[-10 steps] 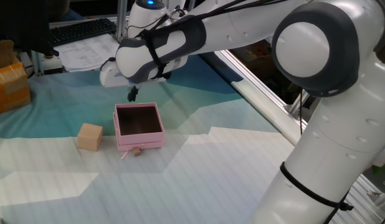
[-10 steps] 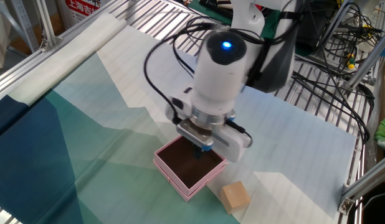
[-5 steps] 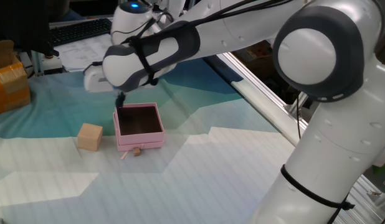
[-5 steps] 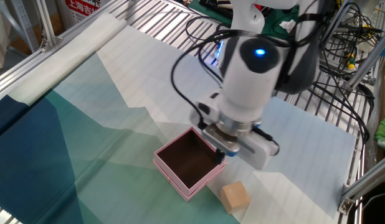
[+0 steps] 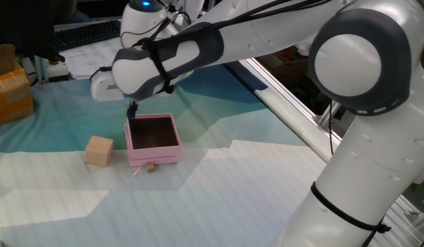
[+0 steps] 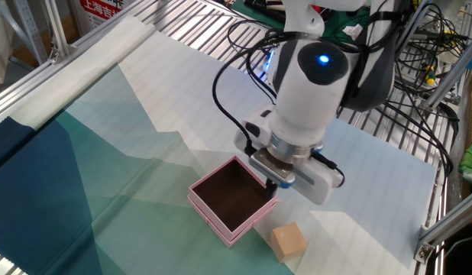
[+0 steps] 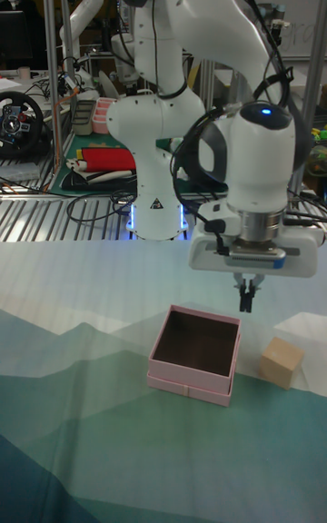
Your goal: Take everything out of the gift box
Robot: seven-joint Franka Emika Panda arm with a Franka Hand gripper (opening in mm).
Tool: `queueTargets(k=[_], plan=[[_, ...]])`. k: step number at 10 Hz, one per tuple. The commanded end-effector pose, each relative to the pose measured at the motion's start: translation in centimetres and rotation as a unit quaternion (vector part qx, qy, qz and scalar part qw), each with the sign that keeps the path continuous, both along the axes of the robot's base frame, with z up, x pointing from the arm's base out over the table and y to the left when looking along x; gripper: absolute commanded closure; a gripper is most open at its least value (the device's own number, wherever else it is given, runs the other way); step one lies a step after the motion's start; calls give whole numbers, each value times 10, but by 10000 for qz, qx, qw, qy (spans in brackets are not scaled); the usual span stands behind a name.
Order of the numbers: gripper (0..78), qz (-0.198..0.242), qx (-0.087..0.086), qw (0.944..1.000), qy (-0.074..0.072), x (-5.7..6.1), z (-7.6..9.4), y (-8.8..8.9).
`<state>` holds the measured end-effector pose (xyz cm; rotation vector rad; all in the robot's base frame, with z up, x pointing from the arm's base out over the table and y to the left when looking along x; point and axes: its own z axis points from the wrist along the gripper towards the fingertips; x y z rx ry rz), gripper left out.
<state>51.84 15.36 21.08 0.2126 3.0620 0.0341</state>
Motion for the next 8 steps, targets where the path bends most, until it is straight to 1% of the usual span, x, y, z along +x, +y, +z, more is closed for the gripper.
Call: queueTargets(k=[1, 4, 6, 8], plan=[[763, 130, -9, 9999, 33, 2, 13, -19], [763, 157, -33, 9998, 92, -1, 26, -25], [763, 209, -14, 9997, 79, 0, 29, -26], [763, 275, 43, 9996, 84, -1, 30, -26]])
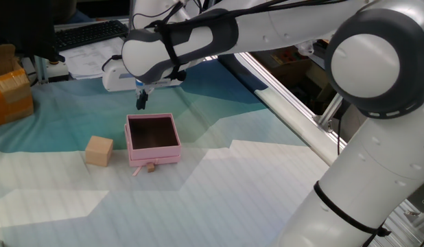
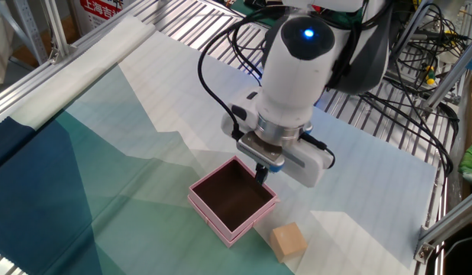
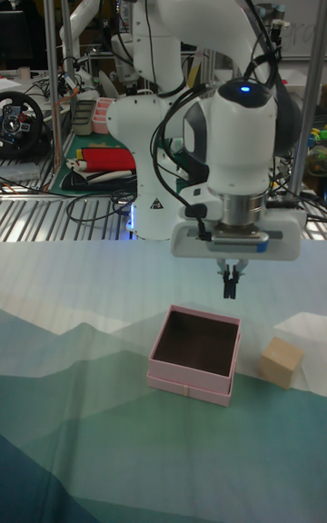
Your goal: Take everything out of the gift box
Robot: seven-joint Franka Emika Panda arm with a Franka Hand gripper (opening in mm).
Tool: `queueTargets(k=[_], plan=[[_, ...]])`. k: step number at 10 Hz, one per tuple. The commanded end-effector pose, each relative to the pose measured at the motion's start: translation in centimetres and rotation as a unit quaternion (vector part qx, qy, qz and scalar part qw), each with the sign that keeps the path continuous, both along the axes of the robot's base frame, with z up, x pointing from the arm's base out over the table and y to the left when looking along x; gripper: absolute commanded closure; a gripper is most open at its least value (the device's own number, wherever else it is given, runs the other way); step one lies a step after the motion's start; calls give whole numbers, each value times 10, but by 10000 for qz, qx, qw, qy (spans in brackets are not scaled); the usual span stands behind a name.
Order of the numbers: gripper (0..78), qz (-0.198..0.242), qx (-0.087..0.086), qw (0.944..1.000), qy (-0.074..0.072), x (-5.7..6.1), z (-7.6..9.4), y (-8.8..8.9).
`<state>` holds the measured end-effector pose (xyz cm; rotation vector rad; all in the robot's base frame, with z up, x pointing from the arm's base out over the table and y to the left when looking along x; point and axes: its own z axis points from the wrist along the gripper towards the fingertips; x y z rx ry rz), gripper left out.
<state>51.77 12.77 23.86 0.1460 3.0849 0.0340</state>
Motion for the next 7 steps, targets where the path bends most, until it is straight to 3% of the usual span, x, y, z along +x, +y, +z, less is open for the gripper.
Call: queueTargets(k=[1, 7], plan=[[763, 106, 68, 9999, -10, 0, 3, 0], [763, 187, 145, 9997, -16, 1, 12, -3]])
